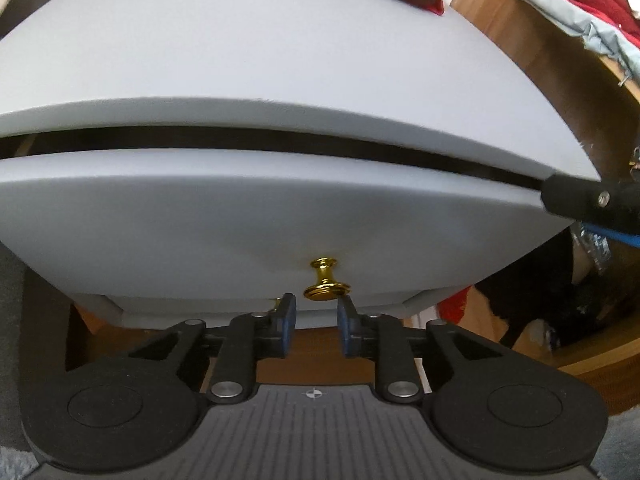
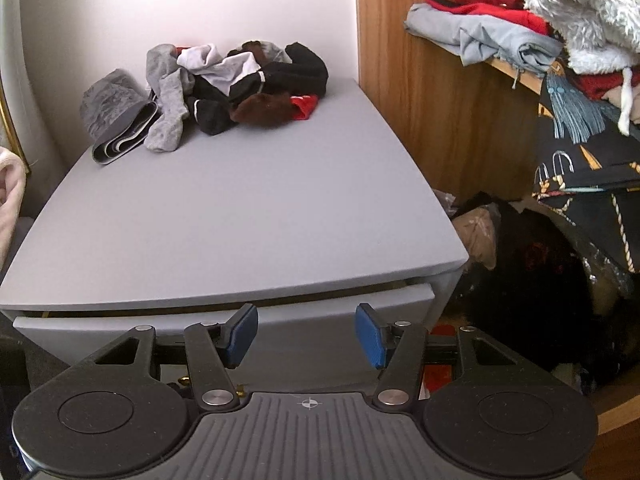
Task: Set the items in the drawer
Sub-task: 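Pull the brass knob with the left tool, sliding the drawer out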
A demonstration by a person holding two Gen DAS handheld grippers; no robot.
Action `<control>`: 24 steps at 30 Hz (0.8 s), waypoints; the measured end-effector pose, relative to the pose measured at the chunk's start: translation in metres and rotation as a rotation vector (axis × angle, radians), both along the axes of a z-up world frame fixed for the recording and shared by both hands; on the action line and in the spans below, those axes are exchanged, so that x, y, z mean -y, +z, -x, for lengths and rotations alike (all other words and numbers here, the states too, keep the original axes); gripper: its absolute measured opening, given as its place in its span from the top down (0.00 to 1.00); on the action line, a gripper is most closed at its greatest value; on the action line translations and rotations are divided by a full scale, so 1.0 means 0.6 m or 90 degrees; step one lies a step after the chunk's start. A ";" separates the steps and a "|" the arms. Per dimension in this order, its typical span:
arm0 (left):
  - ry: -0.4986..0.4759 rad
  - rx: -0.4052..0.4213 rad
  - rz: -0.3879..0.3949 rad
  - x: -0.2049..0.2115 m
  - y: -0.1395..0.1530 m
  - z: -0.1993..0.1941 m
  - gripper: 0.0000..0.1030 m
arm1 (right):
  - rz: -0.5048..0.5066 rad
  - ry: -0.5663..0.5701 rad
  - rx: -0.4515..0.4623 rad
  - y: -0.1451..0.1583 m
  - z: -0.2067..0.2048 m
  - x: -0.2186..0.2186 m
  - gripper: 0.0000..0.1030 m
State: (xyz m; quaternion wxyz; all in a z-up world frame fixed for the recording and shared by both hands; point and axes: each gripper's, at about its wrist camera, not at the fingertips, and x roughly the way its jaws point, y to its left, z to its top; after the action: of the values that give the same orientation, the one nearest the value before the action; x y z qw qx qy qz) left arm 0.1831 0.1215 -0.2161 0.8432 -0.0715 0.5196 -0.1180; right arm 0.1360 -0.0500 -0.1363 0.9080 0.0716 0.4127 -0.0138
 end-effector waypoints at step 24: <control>-0.053 0.030 -0.086 0.048 0.005 0.003 0.74 | -0.023 -0.010 -0.022 -0.011 -0.009 0.011 0.50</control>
State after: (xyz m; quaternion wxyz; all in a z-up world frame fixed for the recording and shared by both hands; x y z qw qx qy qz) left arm 0.1811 0.0929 -0.2129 0.8525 0.0099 0.5088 -0.1190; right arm 0.1411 -0.0567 -0.1428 0.8991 0.0911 0.4280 -0.0147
